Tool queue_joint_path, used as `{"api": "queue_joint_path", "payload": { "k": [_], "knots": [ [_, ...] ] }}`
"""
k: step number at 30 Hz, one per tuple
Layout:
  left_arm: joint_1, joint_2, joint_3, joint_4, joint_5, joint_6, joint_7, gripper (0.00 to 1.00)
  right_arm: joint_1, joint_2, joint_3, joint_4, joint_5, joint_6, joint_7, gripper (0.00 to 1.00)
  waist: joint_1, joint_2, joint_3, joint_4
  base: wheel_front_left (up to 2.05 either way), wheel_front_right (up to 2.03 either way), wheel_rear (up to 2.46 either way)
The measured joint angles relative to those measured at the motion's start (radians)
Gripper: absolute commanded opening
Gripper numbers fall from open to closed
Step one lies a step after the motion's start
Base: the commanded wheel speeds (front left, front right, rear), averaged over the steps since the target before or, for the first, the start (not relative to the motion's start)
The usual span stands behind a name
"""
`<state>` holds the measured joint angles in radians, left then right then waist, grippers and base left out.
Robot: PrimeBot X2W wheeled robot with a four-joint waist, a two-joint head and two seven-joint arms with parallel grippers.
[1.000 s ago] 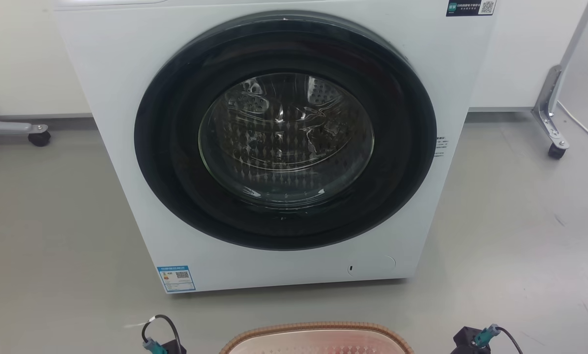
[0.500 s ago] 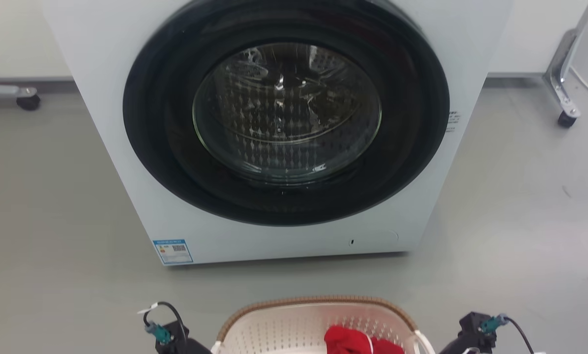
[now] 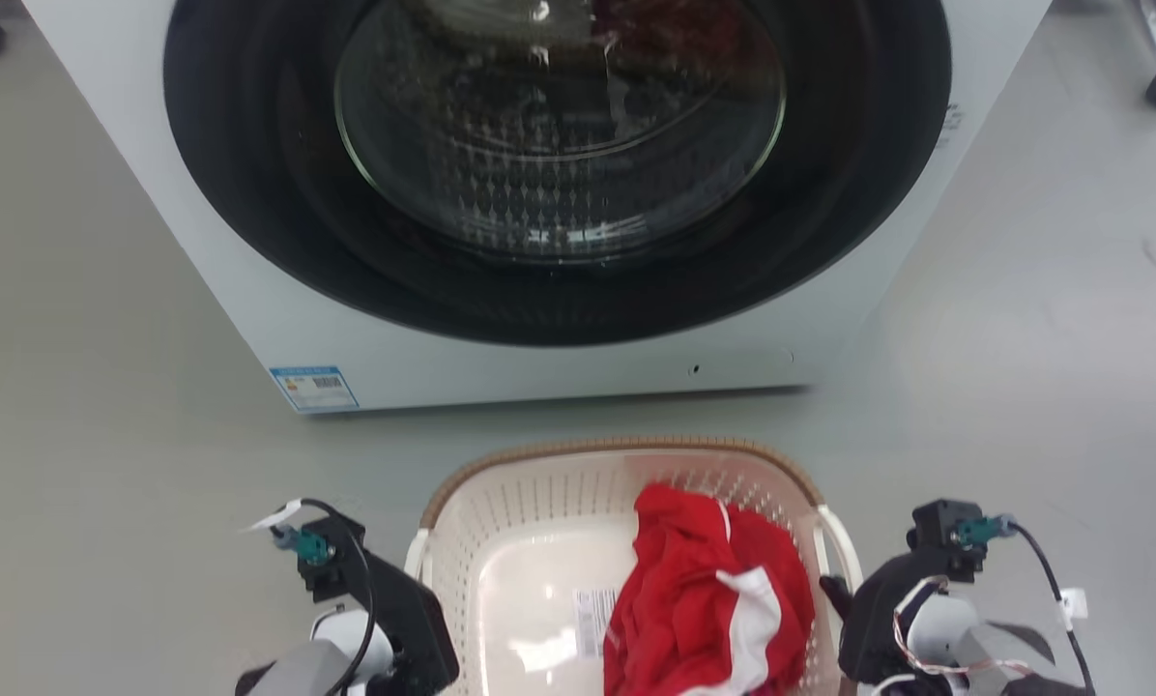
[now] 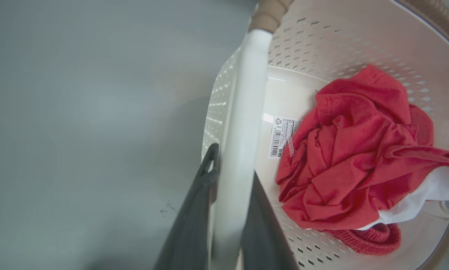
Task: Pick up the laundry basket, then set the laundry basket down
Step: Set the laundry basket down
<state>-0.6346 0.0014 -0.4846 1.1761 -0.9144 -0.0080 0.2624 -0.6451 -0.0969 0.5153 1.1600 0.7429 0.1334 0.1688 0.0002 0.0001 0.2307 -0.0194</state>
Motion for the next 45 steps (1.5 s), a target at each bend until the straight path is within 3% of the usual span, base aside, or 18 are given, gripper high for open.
{"api": "queue_joint_path", "payload": {
  "k": [22, 45],
  "knots": [
    [-0.186, 0.007, -0.006, -0.026, 0.062, 0.026, -0.201, 0.00, -0.201, -0.018, 0.021, -0.037, -0.068, -0.021, -0.205, 0.00, 0.0000, 0.0001, 0.324, -0.007, 0.00, 0.00, 0.00],
    [-0.347, 0.023, -0.008, -0.024, 0.102, 0.026, -0.328, 0.00, -0.365, -0.014, 0.020, -0.017, -0.101, -0.041, -0.311, 0.00, -0.0001, 0.0001, 0.584, -0.025, 0.00, 0.00, 0.00]
  ]
}}
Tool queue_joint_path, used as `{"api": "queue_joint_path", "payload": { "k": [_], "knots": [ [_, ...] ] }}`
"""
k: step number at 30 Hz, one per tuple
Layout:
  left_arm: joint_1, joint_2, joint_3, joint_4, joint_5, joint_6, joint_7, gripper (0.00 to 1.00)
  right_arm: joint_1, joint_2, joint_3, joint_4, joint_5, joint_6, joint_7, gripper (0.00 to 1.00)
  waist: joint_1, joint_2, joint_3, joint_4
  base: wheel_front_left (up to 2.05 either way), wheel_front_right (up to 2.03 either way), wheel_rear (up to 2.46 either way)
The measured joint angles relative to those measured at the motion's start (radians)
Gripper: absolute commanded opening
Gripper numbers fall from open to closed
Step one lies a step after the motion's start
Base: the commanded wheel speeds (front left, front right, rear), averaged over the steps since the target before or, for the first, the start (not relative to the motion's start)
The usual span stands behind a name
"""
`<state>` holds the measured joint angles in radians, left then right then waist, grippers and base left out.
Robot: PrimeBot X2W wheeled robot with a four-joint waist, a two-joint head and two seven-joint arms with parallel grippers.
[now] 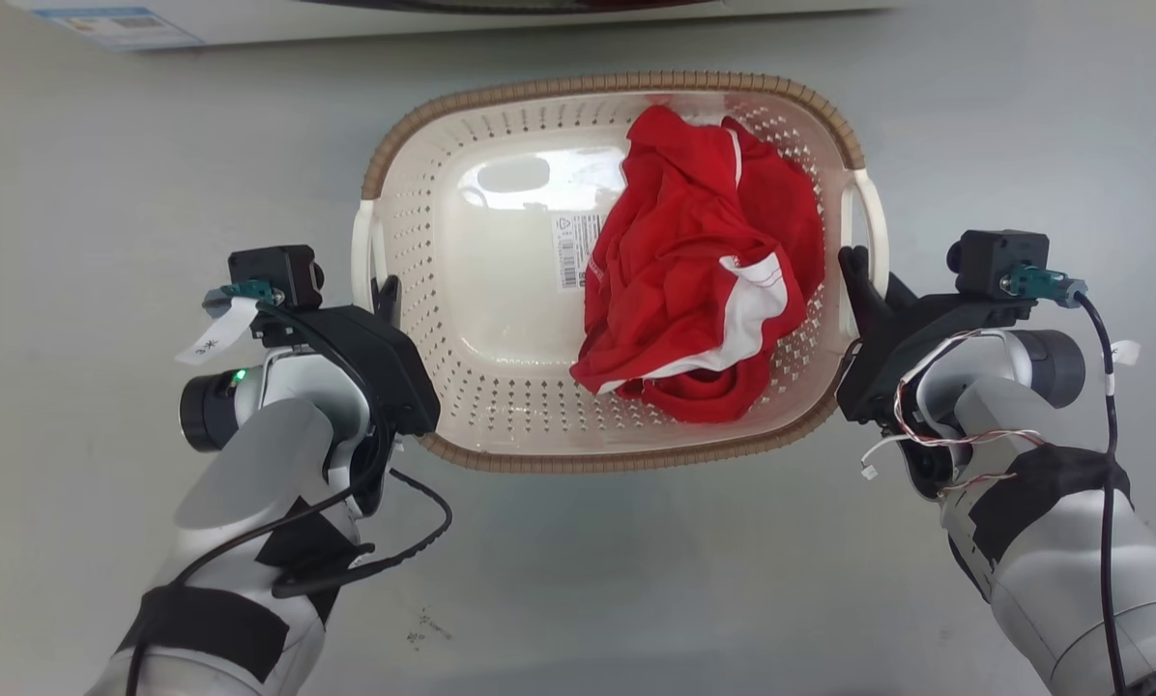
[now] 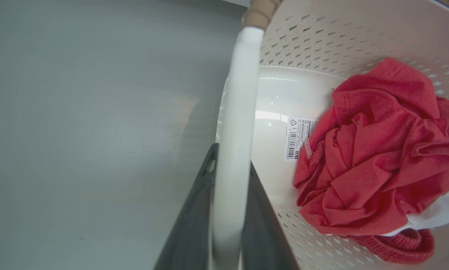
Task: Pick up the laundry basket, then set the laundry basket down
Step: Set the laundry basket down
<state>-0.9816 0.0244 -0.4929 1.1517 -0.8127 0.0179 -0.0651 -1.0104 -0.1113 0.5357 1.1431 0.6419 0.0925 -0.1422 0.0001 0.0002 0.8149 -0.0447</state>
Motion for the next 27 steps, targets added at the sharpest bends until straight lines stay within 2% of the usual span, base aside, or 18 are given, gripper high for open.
{"api": "queue_joint_path", "payload": {
  "k": [12, 27],
  "knots": [
    [-0.054, -0.003, -0.003, 0.022, 0.017, 0.001, -0.062, 0.00, -0.048, 0.001, 0.000, 0.023, -0.002, -0.006, -0.045, 0.00, -0.0001, 0.0000, 0.083, 0.010, 0.00, 0.00, 0.00],
    [-0.065, -0.008, -0.008, 0.056, 0.017, -0.011, -0.075, 0.00, -0.066, 0.007, 0.013, 0.064, -0.009, 0.005, -0.044, 0.00, -0.0001, -0.0003, 0.085, 0.012, 0.00, 0.00, 0.00]
  ]
}}
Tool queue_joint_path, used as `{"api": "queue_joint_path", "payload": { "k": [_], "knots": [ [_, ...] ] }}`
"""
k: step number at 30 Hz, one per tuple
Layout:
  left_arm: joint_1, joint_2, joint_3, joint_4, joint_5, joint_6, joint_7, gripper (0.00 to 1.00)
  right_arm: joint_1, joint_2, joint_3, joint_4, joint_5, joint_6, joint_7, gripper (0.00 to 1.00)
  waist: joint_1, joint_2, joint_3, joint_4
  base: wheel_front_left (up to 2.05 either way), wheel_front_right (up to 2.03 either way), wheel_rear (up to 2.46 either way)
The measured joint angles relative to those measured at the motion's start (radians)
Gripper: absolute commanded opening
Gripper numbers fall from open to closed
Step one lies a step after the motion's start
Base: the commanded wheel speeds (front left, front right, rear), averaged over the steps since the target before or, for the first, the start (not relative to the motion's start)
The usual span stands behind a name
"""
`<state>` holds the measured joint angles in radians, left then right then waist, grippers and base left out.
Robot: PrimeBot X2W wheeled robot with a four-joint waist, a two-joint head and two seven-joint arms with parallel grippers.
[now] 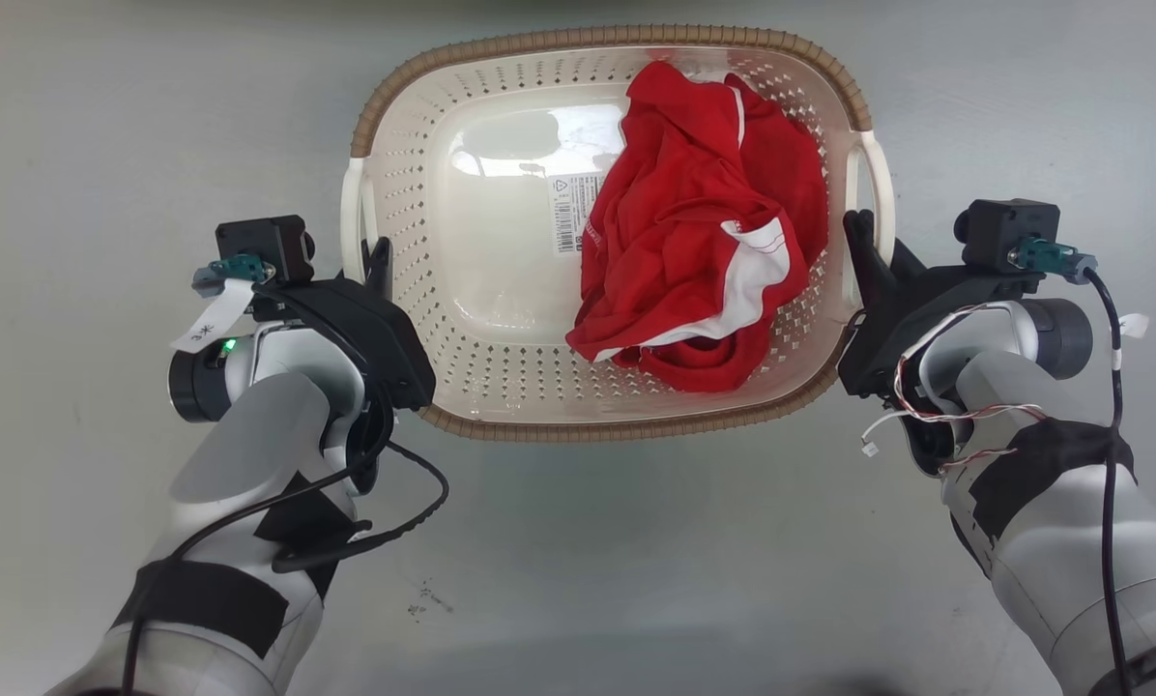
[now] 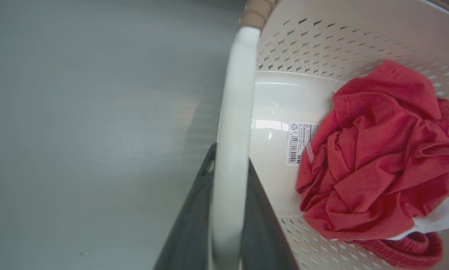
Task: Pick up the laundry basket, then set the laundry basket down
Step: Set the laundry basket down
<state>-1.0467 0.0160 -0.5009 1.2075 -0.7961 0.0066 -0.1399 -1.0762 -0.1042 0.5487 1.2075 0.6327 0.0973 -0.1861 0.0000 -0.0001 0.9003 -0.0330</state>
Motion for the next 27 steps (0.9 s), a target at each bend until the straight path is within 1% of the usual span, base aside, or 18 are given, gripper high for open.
{"api": "queue_joint_path", "payload": {
  "k": [1, 2, 3, 4, 5, 6, 7, 10, 13, 16, 20, 27],
  "knots": [
    [0.000, 0.000, 0.000, 0.003, 0.000, -0.007, 0.000, 0.00, 0.000, 0.001, 0.000, 0.002, 0.000, 0.001, 0.000, 0.00, 0.0000, 0.0000, -0.001, 0.000, 0.00, 0.00, 0.00],
    [0.000, 0.000, 0.000, 0.005, 0.000, -0.007, 0.000, 0.00, 0.000, 0.002, 0.003, 0.004, 0.000, 0.002, 0.000, 0.21, 0.0000, 0.0000, -0.002, 0.000, 0.00, 0.00, 0.00],
    [0.000, 0.000, 0.001, 0.007, 0.000, -0.009, 0.000, 0.00, 0.000, 0.002, 0.005, 0.004, -0.002, 0.006, 0.000, 0.99, 0.0000, 0.0000, -0.003, 0.000, 0.00, 0.00, 0.00],
    [0.000, 0.000, 0.001, 0.010, -0.001, -0.018, 0.000, 0.00, 0.000, 0.003, 0.004, 0.006, -0.001, 0.008, 0.000, 1.00, 0.0000, 0.0001, -0.005, 0.001, 0.00, 0.00, 0.00],
    [0.000, 0.001, 0.002, 0.013, -0.003, -0.026, 0.000, 0.37, 0.000, 0.003, 0.007, 0.007, -0.002, 0.008, 0.000, 1.00, 0.0000, 0.0001, -0.006, 0.001, 0.00, 0.00, 0.00],
    [0.000, 0.003, 0.002, 0.014, -0.003, -0.026, 0.000, 0.93, 0.000, 0.001, 0.011, 0.009, -0.005, 0.008, -0.002, 1.00, 0.0000, 0.0001, -0.009, 0.002, 0.00, 0.00, 0.00],
    [0.000, 0.008, 0.004, 0.016, -0.004, -0.034, 0.000, 1.00, 0.000, -0.002, 0.012, 0.010, -0.008, 0.008, -0.006, 1.00, 0.0001, 0.0001, -0.012, 0.003, 0.00, 0.00, 0.00],
    [0.000, 0.022, 0.006, 0.019, -0.012, -0.051, -0.004, 1.00, 0.000, -0.009, 0.017, 0.016, -0.010, 0.008, -0.011, 1.00, 0.0000, 0.0000, -0.023, 0.006, 0.00, 0.00, 0.00],
    [0.000, 0.022, 0.006, 0.019, -0.016, -0.069, -0.004, 1.00, 0.000, -0.009, 0.018, 0.013, -0.008, 0.010, -0.019, 1.00, 0.0000, 0.0000, -0.038, 0.009, 0.00, 0.00, 0.00],
    [0.001, 0.021, 0.001, 0.021, -0.017, -0.075, -0.013, 1.00, 0.001, -0.005, 0.018, 0.008, -0.007, 0.017, -0.031, 1.00, 0.0000, 0.0000, -0.058, 0.010, 0.00, 0.00, 0.00],
    [0.011, 0.021, -0.012, 0.022, -0.008, -0.078, -0.050, 1.00, 0.009, -0.005, 0.011, 0.000, 0.000, 0.017, -0.046, 1.00, 0.0000, 0.0000, -0.091, 0.009, 0.00, 0.00, 0.00],
    [0.055, 0.027, -0.041, 0.020, 0.034, -0.078, -0.100, 1.00, 0.102, -0.016, -0.009, -0.023, 0.007, 0.019, -0.063, 1.00, 0.0000, 0.0000, -0.174, 0.008, 0.00, 0.00, 0.00]
  ]
}}
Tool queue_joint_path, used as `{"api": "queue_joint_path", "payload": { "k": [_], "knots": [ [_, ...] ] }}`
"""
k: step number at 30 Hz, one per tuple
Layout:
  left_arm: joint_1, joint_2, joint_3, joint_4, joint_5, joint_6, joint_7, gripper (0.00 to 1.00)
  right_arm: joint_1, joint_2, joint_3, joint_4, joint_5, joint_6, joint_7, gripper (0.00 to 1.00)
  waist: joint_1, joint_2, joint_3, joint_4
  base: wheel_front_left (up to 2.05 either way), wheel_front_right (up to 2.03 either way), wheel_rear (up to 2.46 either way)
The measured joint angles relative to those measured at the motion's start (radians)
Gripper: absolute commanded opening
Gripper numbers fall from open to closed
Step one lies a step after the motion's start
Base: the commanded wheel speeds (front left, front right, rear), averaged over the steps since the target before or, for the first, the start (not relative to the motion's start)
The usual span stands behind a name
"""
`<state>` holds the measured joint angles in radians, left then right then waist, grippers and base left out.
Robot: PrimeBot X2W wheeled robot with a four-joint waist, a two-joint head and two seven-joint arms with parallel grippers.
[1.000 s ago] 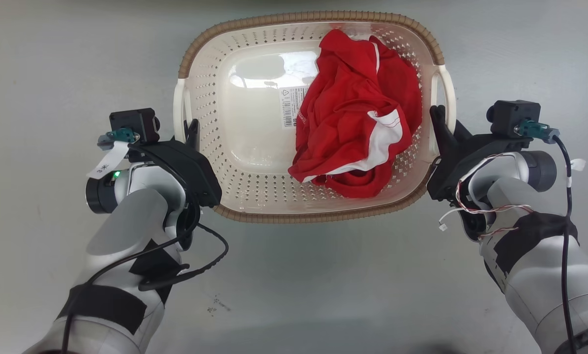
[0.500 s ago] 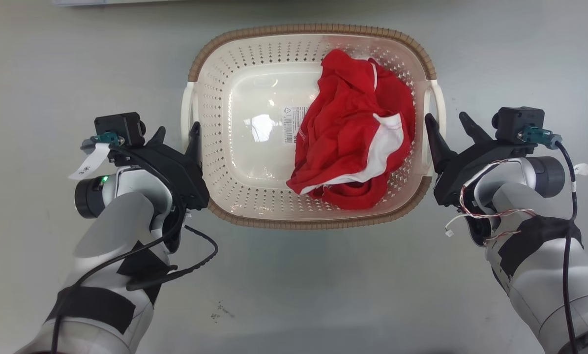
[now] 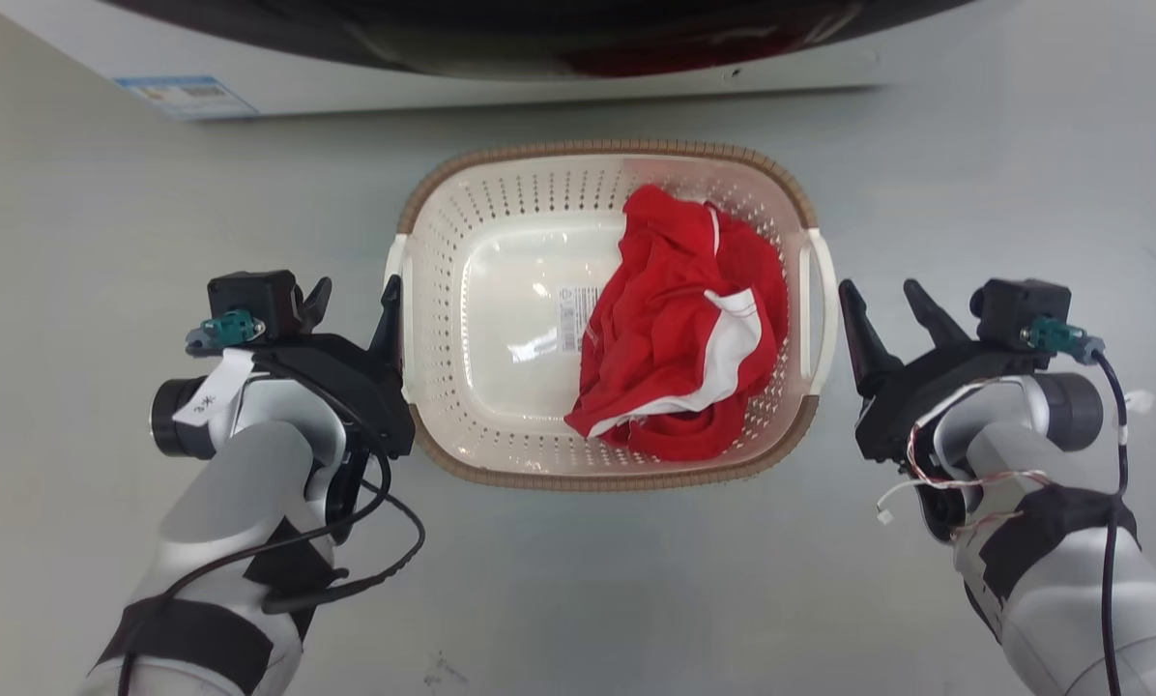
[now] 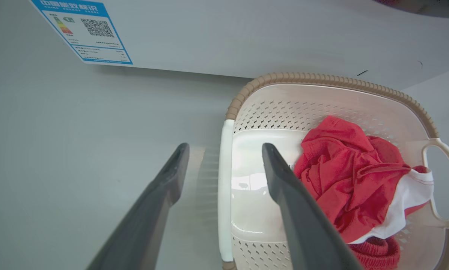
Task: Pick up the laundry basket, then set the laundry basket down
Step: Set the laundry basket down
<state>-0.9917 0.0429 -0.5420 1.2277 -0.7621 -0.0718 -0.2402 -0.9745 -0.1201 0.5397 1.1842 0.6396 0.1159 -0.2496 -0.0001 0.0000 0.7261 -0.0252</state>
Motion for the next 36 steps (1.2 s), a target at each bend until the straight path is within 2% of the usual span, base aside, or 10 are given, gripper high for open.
{"api": "queue_joint_path", "payload": {
  "k": [9, 12, 25, 36],
  "knots": [
    [0.077, 0.030, -0.006, -0.049, 0.034, 0.003, -0.010, 1.00, 0.119, -0.019, -0.040, -0.090, 0.001, 0.000, 0.000, 1.00, -0.0001, -0.0001, -0.125, -0.006, 0.00, 0.00, 0.00],
    [0.107, 0.041, 0.016, -0.091, 0.034, 0.021, -0.009, 1.00, 0.160, -0.029, -0.052, -0.125, -0.005, -0.005, 0.000, 1.00, -0.0001, -0.0001, -0.169, -0.007, 0.00, 0.00, 0.00],
    [0.279, 0.072, 0.081, -0.280, 0.088, 0.106, -0.010, 1.00, 0.316, -0.067, -0.117, -0.313, -0.063, -0.079, 0.000, 1.00, -0.0002, -0.0001, -0.346, -0.006, 0.00, 0.00, 0.00],
    [0.475, 0.116, 0.108, -0.536, 0.181, 0.156, -0.010, 1.00, 0.496, -0.104, -0.170, -0.537, -0.136, -0.147, 0.000, 1.00, -0.0002, -0.0001, -0.507, 0.002, 0.00, 0.00, 0.00]
  ]
}}
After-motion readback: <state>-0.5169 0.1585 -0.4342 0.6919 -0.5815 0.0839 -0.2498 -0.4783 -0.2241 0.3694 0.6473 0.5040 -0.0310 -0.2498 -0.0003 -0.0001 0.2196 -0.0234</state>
